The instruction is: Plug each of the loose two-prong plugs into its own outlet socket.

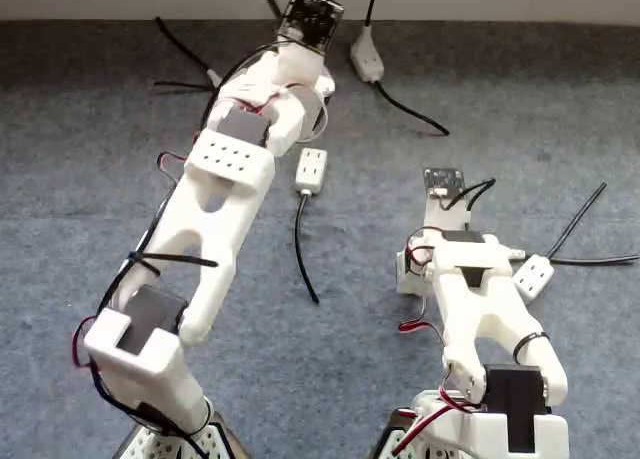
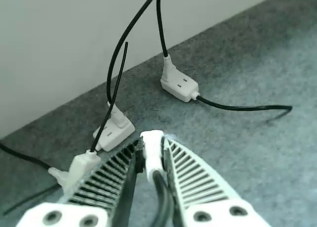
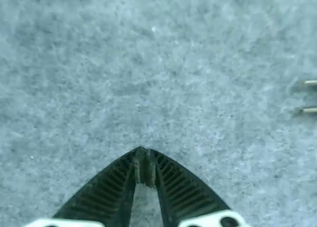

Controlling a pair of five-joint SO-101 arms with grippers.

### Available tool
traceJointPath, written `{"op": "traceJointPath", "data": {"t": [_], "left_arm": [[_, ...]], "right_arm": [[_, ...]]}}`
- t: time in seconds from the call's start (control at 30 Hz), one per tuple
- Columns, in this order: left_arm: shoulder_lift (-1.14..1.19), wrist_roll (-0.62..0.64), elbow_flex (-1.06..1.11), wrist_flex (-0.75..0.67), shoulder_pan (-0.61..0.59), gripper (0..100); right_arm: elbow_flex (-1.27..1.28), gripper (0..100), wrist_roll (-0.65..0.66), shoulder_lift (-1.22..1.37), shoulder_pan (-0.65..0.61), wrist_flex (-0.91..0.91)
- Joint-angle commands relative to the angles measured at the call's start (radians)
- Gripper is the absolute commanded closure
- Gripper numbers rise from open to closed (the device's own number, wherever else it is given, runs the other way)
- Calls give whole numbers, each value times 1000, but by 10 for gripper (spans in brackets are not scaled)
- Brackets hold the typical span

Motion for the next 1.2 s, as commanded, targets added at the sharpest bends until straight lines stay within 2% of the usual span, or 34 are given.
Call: {"op": "traceJointPath", "data": {"t": [0.0,0.1,0.23,0.43,0.67,0.77,1.17], "left_arm": [[186,-284,-369,201,-15,993],[326,-466,-576,348,-15,993],[503,-647,-825,525,-4,993],[740,-835,-1086,707,58,993],[888,-1037,-1262,875,77,993],[911,-1079,-1288,896,71,993],[880,-1091,-1290,905,58,993]], "right_arm": [[4,992,3,-1,1,-16],[4,992,3,-1,1,-16],[4,992,5,-1,1,-16],[4,992,8,-1,1,-16],[4,992,9,-1,1,-16],[4,992,9,-1,-1,-16],[13,992,9,-7,-35,-42]]}}
